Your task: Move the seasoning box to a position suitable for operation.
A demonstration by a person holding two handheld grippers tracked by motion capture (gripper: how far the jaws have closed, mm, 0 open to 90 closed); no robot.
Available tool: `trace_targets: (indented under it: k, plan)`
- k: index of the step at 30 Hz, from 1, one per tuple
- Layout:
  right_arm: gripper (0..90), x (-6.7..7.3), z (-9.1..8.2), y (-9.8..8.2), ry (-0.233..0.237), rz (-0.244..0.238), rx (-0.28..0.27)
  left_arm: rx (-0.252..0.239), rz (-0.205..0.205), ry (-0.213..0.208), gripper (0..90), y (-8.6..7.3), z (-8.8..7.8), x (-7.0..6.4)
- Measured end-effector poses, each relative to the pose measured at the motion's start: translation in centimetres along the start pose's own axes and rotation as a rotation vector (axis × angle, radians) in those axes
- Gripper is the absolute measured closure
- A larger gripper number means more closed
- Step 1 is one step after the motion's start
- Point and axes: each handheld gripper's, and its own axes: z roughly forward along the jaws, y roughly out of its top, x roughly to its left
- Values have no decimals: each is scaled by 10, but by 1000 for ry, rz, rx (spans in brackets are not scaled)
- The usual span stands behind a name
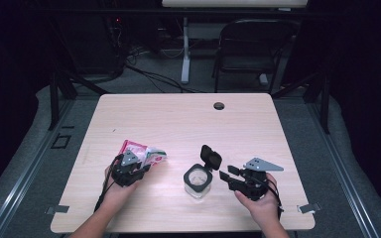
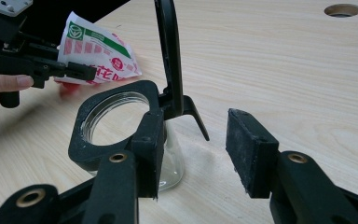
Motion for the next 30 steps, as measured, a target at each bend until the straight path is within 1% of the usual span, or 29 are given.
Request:
trace_targets:
  k: [1,2,3,5,7,9,12,15,16,17,18,19,21,22,24,25,26,27,28,30]
  plan:
    - [569,0,0,0,-2,2,-1,6,2,0,809,0,-1,1]
    - [569,0,0,-1,-3,-2,5,14,5,3,836,1,-1,2]
    - [569,0,0,-1,-5,2,4,14,-1,4,869,1,-1,3]
    - [569,0,0,-2,-4,4,2,11,-23,-8,879,0,0,7]
    - [568,0,-1,-2,-8,6,0,14,-29,-15,890,0,0,9]
    - [567,-1,-2,-2,-7,9,-3,14,-41,-20,891,1,0,9]
    - [566,-2,-2,-2,-10,10,-1,7,-47,-20,892,0,1,10]
    - [563,-2,-3,-3,-11,15,-3,7,-50,-37,891,1,-2,12]
    - [561,-2,-3,-3,-9,15,-4,-2,-61,-43,885,0,-2,13]
    - [561,-2,-3,-3,-9,15,-4,-2,-61,-43,874,0,-2,13]
    - [561,-2,-3,-3,-9,15,-4,-2,-82,-35,874,1,-1,13]
    - [561,-2,-3,-3,-10,15,-4,8,-98,-55,863,1,-2,14]
    - [561,-2,-2,-3,-9,15,-3,2,-96,-52,863,1,-2,15]
    - [561,-3,-2,-3,-9,16,-3,-1,-90,-47,877,1,-2,15]
    - [561,-3,-2,-3,-9,17,-5,4,-64,-35,892,1,-2,13]
    - [561,-3,-2,-3,-7,19,-6,9,-31,-24,899,2,-2,11]
    - [561,-3,-2,-3,-7,19,-6,9,-31,-24,899,2,-2,11]
    - [561,-3,-2,-3,-7,19,-6,11,-15,-20,899,3,-2,10]
    - [561,-3,-2,-3,-6,17,-5,10,-9,-19,899,3,-2,10]
    - [561,-2,-1,-3,-10,16,-3,4,-12,-11,899,3,-3,9]
